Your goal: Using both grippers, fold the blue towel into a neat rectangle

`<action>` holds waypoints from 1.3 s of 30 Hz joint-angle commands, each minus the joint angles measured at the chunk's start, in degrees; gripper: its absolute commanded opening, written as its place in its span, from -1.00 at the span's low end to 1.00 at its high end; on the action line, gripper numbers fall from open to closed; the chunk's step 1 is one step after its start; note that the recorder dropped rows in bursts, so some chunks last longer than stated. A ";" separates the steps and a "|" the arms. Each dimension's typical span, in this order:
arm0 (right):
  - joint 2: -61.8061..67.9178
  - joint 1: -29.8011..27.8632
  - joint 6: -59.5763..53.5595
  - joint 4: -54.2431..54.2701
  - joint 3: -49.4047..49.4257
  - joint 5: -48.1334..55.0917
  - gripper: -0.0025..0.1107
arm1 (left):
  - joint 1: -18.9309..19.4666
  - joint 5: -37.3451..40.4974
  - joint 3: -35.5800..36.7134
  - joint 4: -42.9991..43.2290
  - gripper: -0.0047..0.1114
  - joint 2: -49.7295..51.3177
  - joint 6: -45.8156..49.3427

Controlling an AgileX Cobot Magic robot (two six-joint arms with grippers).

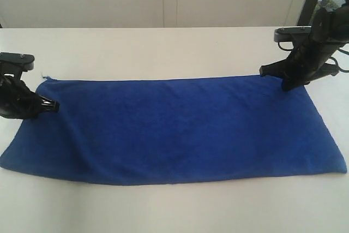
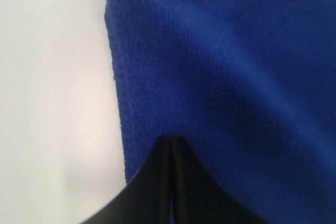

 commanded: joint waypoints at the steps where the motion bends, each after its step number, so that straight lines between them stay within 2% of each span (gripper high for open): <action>1: 0.62 -0.35 -0.45 -1.81 -0.37 0.62 -0.96 | -0.26 7.07 0.98 -0.14 -0.92 1.98 4.36; 14: 0.72 -0.35 0.29 -3.75 -0.37 0.99 -0.96 | -0.26 13.04 0.98 4.09 -0.92 1.98 6.00; 26: -0.74 -0.35 0.29 -3.75 -0.60 2.61 -0.96 | -0.26 9.35 0.98 4.23 -0.92 1.98 7.54; 29: -3.86 -0.35 0.41 -3.75 -0.60 5.21 -0.96 | -0.26 8.61 0.98 4.23 -0.92 1.98 7.54; 32: -9.84 -0.35 0.30 -4.83 -0.26 15.08 -0.96 | -0.26 7.85 0.98 4.23 -0.92 1.98 7.54; 35: -17.09 -0.35 0.30 -4.83 7.39 16.82 -0.96 | -0.26 7.87 0.98 4.23 -0.92 -0.16 7.54; 39: -23.30 -0.35 0.30 -3.82 17.60 13.94 -0.96 | -0.26 8.85 0.98 3.17 -0.92 -5.64 6.72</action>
